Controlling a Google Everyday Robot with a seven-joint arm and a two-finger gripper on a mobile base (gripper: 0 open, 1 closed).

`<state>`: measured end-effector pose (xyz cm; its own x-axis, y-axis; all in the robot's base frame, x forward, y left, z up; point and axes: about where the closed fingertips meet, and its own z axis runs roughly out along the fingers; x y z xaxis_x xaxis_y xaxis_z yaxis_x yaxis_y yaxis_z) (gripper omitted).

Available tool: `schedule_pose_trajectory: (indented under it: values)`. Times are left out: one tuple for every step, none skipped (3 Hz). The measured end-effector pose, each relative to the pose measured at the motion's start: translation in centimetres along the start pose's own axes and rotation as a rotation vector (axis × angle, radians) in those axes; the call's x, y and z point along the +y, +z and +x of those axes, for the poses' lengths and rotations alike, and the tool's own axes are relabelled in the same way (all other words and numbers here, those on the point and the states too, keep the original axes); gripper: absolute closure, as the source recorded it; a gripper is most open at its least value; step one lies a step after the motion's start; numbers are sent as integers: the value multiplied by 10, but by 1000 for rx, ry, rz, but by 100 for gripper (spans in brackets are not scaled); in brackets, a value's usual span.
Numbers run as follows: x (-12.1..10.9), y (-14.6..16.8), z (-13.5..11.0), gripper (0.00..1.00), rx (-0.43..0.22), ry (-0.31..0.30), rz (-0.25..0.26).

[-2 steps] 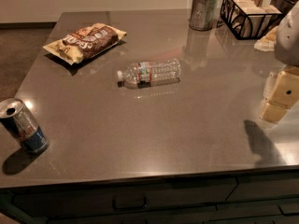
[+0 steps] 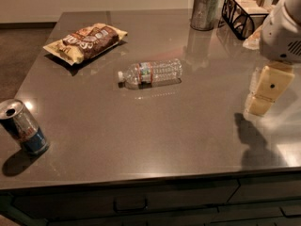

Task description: Pick water bottle

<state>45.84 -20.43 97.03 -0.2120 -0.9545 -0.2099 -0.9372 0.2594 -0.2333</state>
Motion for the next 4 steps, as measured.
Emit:
schedule_pose_trajectory:
  values:
    - [-24,27,-26,0,-13,-23,-19]
    - [-49,58,-56,0,-41,-45,-37]
    - [-66,88,-91,0,-71,-86,-55]
    - [-83,114,-123,0,-69,-148,-76]
